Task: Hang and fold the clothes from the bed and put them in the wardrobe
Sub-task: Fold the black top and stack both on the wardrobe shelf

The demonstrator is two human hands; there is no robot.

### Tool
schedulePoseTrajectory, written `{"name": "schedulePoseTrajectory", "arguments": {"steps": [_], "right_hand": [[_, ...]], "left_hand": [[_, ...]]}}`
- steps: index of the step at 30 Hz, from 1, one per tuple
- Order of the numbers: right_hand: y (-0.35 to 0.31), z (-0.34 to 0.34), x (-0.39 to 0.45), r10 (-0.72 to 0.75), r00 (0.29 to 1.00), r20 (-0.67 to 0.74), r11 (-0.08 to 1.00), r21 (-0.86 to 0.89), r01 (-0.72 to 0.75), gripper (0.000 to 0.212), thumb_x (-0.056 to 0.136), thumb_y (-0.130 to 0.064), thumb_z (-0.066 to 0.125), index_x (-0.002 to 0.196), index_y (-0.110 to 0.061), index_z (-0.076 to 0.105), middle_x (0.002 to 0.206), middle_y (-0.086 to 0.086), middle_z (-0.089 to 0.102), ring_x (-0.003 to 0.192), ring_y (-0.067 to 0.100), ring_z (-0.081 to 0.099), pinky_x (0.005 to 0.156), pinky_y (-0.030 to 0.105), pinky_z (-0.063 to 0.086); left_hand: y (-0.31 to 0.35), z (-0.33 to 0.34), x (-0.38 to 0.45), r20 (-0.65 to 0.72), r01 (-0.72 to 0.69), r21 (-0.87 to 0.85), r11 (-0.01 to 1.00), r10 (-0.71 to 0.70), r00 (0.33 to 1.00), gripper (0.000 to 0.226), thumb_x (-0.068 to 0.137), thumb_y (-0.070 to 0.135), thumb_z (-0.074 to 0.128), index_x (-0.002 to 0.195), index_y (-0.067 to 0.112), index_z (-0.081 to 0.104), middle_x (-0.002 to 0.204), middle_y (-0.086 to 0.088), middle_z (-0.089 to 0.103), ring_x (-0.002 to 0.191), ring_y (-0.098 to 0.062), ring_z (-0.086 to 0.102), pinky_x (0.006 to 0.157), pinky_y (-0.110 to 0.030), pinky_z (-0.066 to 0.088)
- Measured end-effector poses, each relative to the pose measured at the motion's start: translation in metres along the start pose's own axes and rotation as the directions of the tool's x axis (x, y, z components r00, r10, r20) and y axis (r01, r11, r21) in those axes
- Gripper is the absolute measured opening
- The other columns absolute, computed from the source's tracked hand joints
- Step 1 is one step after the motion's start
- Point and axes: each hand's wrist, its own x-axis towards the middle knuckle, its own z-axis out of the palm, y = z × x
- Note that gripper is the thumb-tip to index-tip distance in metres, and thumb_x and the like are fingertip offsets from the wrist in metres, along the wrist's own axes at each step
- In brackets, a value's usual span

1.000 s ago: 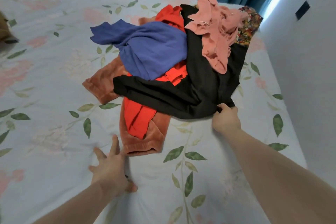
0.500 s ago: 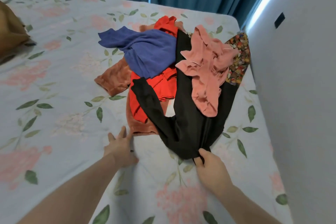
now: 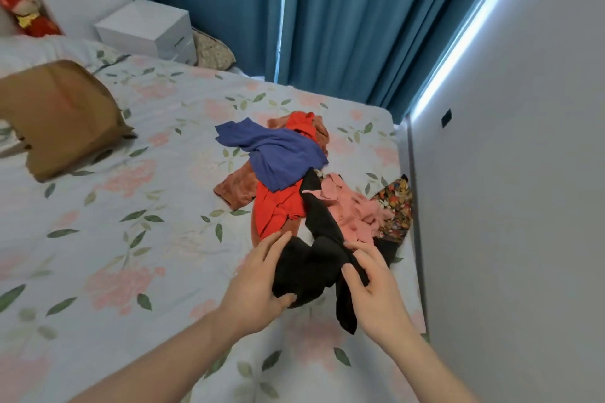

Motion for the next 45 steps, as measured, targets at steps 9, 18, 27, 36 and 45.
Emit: {"name": "schedulePoseTrajectory", "arguments": {"steps": [9, 18, 27, 36, 45], "right_hand": [[-0.146, -0.068, -0.088, -0.034, 0.991, -0.128, 0.990, 0.134, 0.051, 0.022, 0.104, -0.017, 0.055, 0.118, -0.026, 0.069, 0.115, -0.017, 0.069, 0.116, 0.006, 0.062, 0.098, 0.025, 0.047], [-0.180, -0.125, -0.130, 0.087, 0.922, -0.377, 0.991, 0.127, -0.042, 0.025, 0.104, -0.019, 0.056, 0.080, -0.019, 0.063, 0.074, -0.001, 0.064, 0.069, 0.004, 0.060, 0.067, 0.024, 0.046], [-0.309, -0.188, -0.106, -0.017, 0.746, -0.666, 0.931, 0.262, 0.255, 0.023, 0.104, -0.031, 0.053, 0.087, -0.024, 0.067, 0.088, -0.005, 0.072, 0.085, 0.016, 0.069, 0.085, 0.046, 0.060], [-0.385, -0.200, -0.121, -0.223, 0.707, -0.671, 0.905, 0.128, 0.407, 0.031, 0.104, -0.034, 0.055, 0.093, -0.006, 0.066, 0.087, -0.014, 0.075, 0.085, 0.007, 0.068, 0.079, 0.022, 0.052], [-0.401, -0.142, -0.140, -0.238, 0.792, -0.562, 0.882, 0.215, 0.419, 0.042, 0.100, -0.038, 0.061, 0.086, 0.002, 0.060, 0.088, 0.009, 0.074, 0.082, 0.022, 0.067, 0.080, 0.042, 0.053]], "left_hand": [[0.110, -0.125, -0.051, 0.091, -0.205, 0.045, 0.978, 0.200, 0.976, 0.010, 0.087, 0.029, 0.055, 0.080, 0.022, 0.054, 0.079, 0.005, 0.061, 0.079, -0.019, 0.057, 0.074, -0.042, 0.051], [0.164, -0.255, -0.066, -0.378, -0.101, -0.404, 0.909, -0.065, 0.924, 0.018, 0.103, 0.020, 0.048, 0.102, 0.021, 0.065, 0.095, 0.008, 0.069, 0.095, -0.014, 0.063, 0.085, -0.033, 0.046], [0.202, -0.395, -0.088, -0.579, -0.189, -0.120, 0.975, 0.086, 0.811, 0.018, 0.102, 0.023, 0.046, 0.095, 0.011, 0.058, 0.084, -0.006, 0.063, 0.080, -0.024, 0.053, 0.067, -0.034, 0.040], [0.203, -0.464, -0.143, -0.473, -0.118, 0.072, 0.990, 0.138, 0.870, 0.019, 0.099, 0.034, 0.049, 0.085, 0.024, 0.056, 0.082, -0.002, 0.066, 0.083, -0.027, 0.062, 0.072, -0.040, 0.048], [0.233, -0.353, -0.207, 0.057, -0.170, -0.161, 0.972, 0.181, 0.982, 0.068, 0.068, 0.052, 0.082, 0.128, 0.040, 0.052, 0.126, 0.027, 0.055, 0.115, 0.010, 0.053, 0.096, -0.016, 0.043]]}}
